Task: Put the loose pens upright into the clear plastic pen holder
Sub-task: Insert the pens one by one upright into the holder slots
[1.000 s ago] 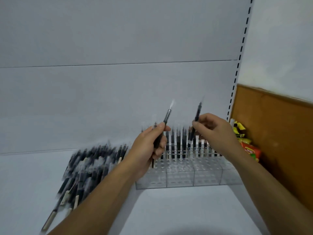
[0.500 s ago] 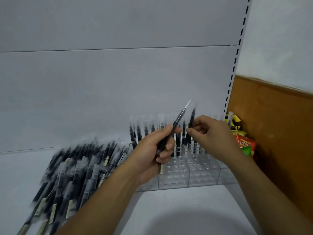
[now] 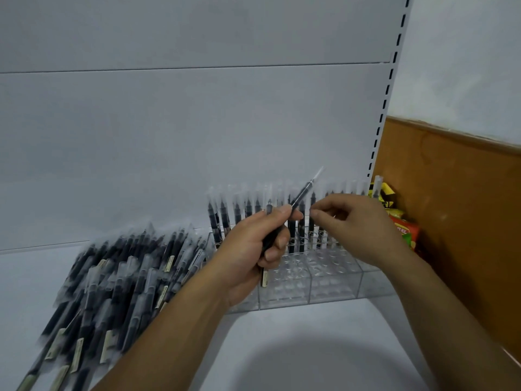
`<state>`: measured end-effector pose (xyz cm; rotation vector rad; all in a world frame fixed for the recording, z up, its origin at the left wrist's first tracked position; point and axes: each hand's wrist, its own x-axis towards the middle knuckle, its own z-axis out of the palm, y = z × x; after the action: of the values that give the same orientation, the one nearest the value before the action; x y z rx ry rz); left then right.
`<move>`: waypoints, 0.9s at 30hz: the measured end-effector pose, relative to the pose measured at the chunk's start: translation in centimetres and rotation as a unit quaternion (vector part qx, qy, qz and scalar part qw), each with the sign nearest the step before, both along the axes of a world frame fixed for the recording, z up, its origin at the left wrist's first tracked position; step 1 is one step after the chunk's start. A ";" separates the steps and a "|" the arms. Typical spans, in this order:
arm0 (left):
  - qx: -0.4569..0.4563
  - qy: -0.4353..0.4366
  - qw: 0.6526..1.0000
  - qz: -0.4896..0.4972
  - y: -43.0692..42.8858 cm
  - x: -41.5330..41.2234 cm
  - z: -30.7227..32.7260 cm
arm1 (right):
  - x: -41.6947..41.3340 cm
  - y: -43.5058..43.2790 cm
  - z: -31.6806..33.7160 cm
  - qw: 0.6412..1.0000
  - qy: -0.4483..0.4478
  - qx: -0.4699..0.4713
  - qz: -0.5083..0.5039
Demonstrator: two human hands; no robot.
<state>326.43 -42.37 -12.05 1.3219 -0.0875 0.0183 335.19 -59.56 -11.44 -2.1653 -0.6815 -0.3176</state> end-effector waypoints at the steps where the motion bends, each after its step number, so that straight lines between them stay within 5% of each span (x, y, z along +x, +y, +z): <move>1: 0.005 0.004 1.000 -0.001 0.0 0.1 0.0 | -0.1 -0.1 0.2 0.997 0.031 0.057 0.028; 6: 0.037 0.017 0.999 -0.010 -0.2 0.1 0.1 | -1.1 0.1 0.9 0.942 0.176 0.231 0.170; 11: 0.048 0.024 0.999 0.003 -0.3 0.1 0.2 | -0.9 0.4 1.0 0.903 0.212 0.338 0.160; 14: 0.018 0.027 0.999 0.005 -0.2 0.1 0.1 | -0.1 -1.0 1.5 0.899 0.160 0.397 0.093; 21: 0.013 0.024 1.000 -0.004 -0.1 0.1 0.0 | 0.8 -1.1 0.5 0.974 0.002 0.227 -0.013; 27: 0.018 0.019 1.000 -0.009 -0.1 0.1 0.1 | 1.1 -0.5 0.0 0.981 -0.043 0.185 -0.036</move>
<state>326.51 -42.47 -11.99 1.3573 -0.0675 -0.0238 336.24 -60.02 -11.48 -1.8303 -0.5431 -0.5345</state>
